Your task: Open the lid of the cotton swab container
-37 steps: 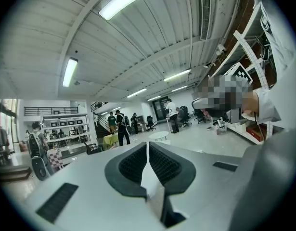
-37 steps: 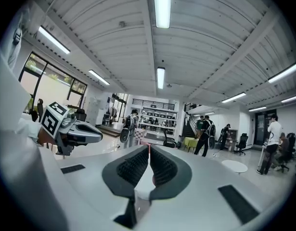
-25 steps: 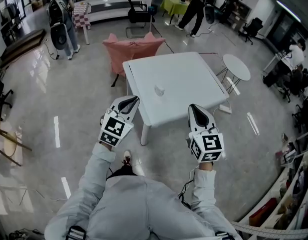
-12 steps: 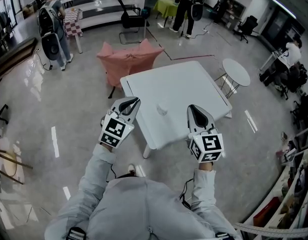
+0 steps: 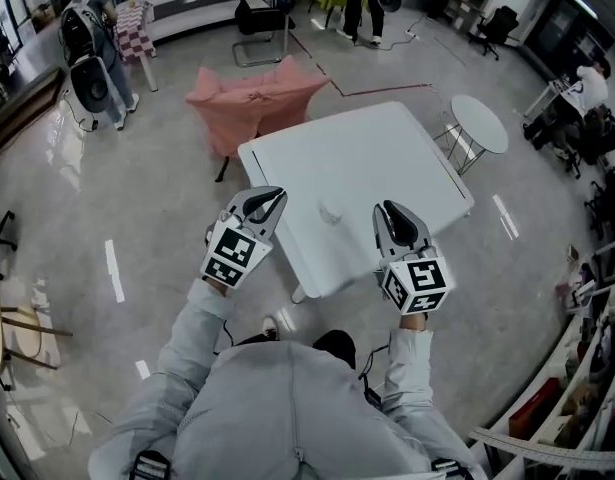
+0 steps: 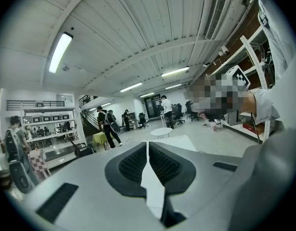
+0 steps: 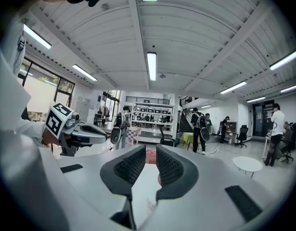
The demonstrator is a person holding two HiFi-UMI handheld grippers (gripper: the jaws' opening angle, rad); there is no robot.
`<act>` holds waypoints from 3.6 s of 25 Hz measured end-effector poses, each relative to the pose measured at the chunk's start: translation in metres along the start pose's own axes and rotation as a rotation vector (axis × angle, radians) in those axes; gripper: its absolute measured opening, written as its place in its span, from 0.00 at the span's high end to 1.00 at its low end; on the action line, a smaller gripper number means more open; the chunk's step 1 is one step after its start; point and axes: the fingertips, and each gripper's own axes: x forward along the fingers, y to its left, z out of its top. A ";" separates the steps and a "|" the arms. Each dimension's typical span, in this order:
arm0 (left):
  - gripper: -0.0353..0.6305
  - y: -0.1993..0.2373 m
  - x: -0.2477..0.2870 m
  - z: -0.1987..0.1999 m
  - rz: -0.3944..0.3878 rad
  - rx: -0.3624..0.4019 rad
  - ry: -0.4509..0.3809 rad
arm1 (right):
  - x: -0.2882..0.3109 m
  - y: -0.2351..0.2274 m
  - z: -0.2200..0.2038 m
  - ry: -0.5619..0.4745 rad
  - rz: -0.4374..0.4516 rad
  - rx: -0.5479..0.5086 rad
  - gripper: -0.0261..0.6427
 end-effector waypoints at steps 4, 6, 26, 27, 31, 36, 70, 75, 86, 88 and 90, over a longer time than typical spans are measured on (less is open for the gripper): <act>0.90 0.001 0.021 -0.017 -0.001 -0.045 0.036 | 0.016 -0.010 -0.031 0.075 0.047 -0.006 0.77; 0.90 0.001 0.032 -0.026 0.003 -0.069 0.056 | 0.026 -0.018 -0.051 0.111 0.064 0.006 0.74; 0.90 -0.027 0.092 -0.143 0.046 -0.215 0.268 | 0.110 -0.033 -0.255 0.378 0.295 0.107 0.60; 0.90 -0.027 0.093 -0.149 0.047 -0.220 0.276 | 0.113 -0.032 -0.262 0.389 0.300 0.106 0.59; 0.90 -0.028 0.093 -0.172 0.040 -0.242 0.317 | 0.123 -0.019 -0.292 0.438 0.326 0.098 0.59; 0.90 -0.029 0.097 -0.196 0.020 -0.259 0.352 | 0.137 -0.013 -0.317 0.473 0.338 0.120 0.59; 0.90 -0.018 0.092 -0.184 0.004 -0.233 0.326 | 0.145 -0.028 -0.268 0.398 0.226 0.069 0.63; 0.90 -0.006 0.093 -0.142 0.044 -0.199 0.252 | 0.123 -0.050 -0.213 0.356 0.178 0.018 0.63; 0.90 0.011 0.097 -0.054 0.074 -0.122 0.104 | 0.089 -0.082 -0.109 0.279 0.086 -0.084 0.63; 0.90 0.011 0.095 -0.042 0.074 -0.114 0.082 | 0.081 -0.085 -0.098 0.272 0.076 -0.096 0.63; 0.90 0.012 0.095 -0.032 0.078 -0.103 0.061 | 0.075 -0.089 -0.089 0.260 0.073 -0.110 0.63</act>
